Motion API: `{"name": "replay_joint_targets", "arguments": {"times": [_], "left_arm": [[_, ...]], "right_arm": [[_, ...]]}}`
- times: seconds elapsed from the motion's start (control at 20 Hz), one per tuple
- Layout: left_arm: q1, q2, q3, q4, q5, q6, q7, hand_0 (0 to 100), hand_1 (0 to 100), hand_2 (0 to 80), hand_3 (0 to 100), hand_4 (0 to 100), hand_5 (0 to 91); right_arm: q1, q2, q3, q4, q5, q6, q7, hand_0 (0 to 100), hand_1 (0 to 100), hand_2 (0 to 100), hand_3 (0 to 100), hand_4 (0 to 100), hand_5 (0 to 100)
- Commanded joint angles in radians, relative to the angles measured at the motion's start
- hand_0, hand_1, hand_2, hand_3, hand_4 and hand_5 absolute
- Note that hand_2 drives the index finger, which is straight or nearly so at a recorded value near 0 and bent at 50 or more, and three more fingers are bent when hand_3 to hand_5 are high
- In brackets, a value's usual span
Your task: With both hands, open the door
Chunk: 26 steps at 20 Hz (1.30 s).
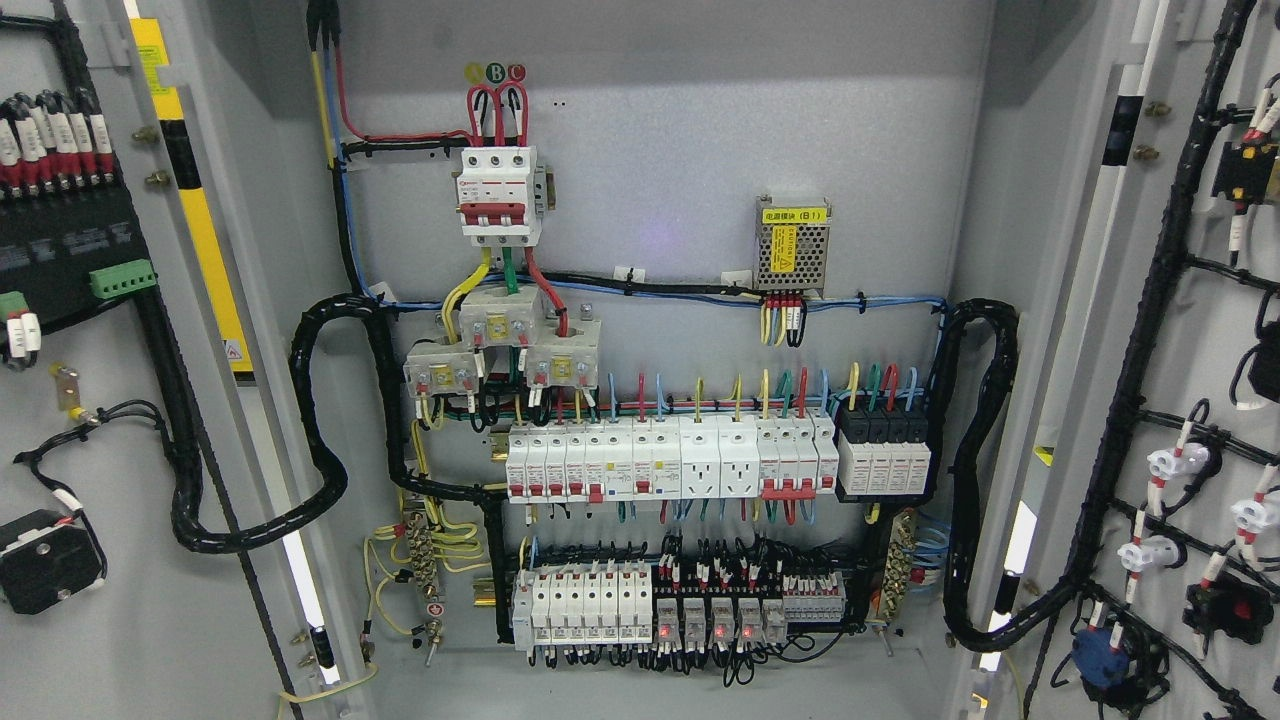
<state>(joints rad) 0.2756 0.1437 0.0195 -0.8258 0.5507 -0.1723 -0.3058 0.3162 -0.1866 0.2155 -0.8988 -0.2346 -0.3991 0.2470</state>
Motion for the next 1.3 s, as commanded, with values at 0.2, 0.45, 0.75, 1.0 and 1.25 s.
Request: {"name": "replay_joint_targets", "arguments": {"times": [0.2,0.45,0.75,1.0,1.25], "left_arm": [[-0.095,-0.052,-0.185,0.669,-0.193,-0.001,-0.036,0,0,0.0,0,0,0.0],[-0.096,-0.055,-0.190,0.749,-0.241,0.002,-0.026,0,0,0.0,0,0,0.0],[-0.108,-0.059,-0.191,0.787,-0.242,0.042,0.086,0,0,0.0,0,0,0.0],[-0.125,-0.061,-0.191,0.786,-0.242,0.060,0.097,0,0,0.0,0,0,0.0],[-0.127,-0.062,-0.190,0.777,-0.241,0.056,0.096,0,0,0.0,0,0,0.0]], "right_arm": [[-0.118,0.053,0.038,0.670,0.060,0.310,-0.061,22,1,0,0,0,0],[-0.175,0.068,0.036,0.673,0.060,0.476,-0.201,22,1,0,0,0,0],[-0.193,0.090,-0.023,0.676,0.058,0.534,-0.198,22,1,0,0,0,0],[-0.197,0.090,-0.048,0.676,0.060,0.531,-0.196,22,1,0,0,0,0],[-0.197,0.090,-0.047,0.676,0.060,0.530,-0.196,22,1,0,0,0,0]]}}
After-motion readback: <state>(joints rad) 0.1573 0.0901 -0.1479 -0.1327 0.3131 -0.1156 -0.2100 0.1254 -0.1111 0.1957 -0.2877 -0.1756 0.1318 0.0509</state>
